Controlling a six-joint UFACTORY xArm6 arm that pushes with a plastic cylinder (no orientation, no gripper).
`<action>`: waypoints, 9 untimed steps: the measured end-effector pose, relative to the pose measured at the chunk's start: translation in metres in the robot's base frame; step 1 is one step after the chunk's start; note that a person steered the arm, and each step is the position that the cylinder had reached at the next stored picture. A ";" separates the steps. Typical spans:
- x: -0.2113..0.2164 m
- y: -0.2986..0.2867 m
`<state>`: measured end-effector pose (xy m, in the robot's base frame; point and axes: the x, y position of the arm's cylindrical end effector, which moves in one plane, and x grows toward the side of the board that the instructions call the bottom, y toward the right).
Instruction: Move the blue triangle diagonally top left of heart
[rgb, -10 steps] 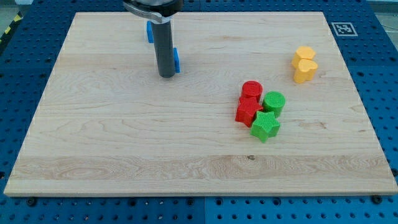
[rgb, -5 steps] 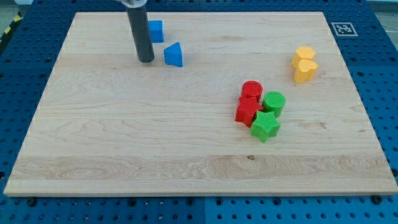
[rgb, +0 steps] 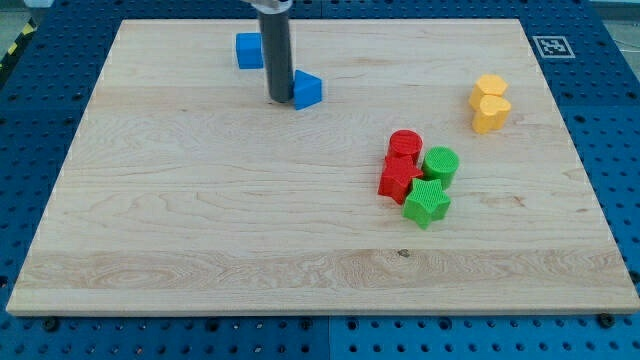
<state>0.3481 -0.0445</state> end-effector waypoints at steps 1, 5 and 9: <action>0.002 0.001; 0.001 0.041; -0.008 0.059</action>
<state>0.3400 0.0143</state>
